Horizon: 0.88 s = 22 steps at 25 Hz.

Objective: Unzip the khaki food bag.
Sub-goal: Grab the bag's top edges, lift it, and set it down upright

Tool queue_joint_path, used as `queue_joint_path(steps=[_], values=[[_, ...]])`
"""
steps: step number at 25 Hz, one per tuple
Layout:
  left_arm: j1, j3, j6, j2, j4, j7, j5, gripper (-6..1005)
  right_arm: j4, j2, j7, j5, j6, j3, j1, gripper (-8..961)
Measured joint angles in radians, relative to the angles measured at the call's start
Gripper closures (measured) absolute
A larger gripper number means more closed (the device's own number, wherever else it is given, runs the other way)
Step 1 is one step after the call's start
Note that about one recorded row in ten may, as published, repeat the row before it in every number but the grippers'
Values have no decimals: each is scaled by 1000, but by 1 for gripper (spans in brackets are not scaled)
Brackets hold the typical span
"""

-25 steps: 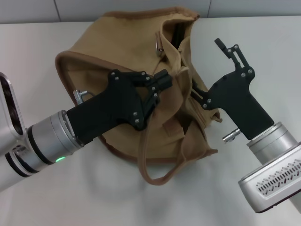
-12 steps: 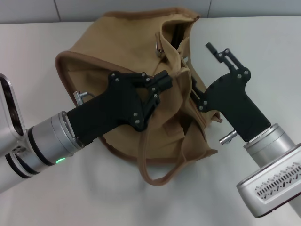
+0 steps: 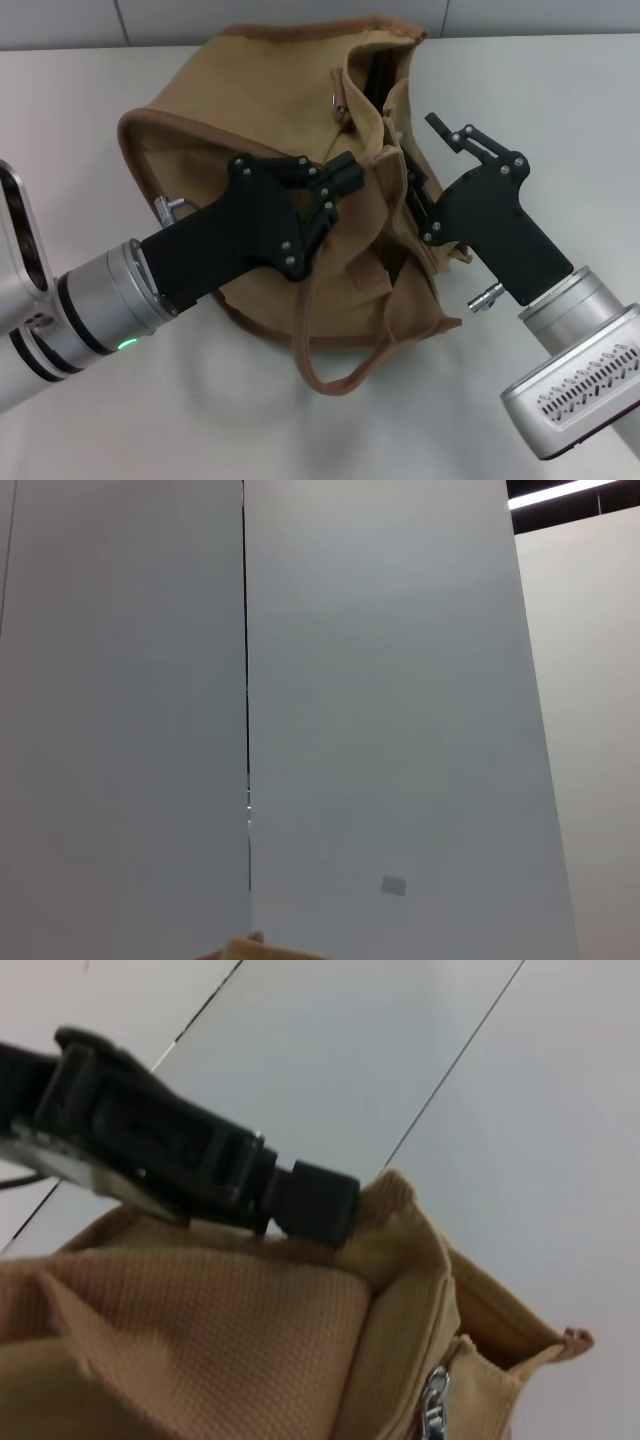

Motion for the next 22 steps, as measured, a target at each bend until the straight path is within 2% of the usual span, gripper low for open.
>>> queue_joint_path(steps=[2, 16, 22], values=[[0, 0, 0, 0, 0, 0, 0, 948, -3, 0, 0, 0, 12, 1, 0, 602], [3, 0, 11, 0, -2, -4, 0, 942, -15, 0, 2, -5, 85, 1, 1, 592], [0, 0, 12, 0, -5, -6, 0, 939, -9, 0, 2, -68, 74, -1, 1, 508]])
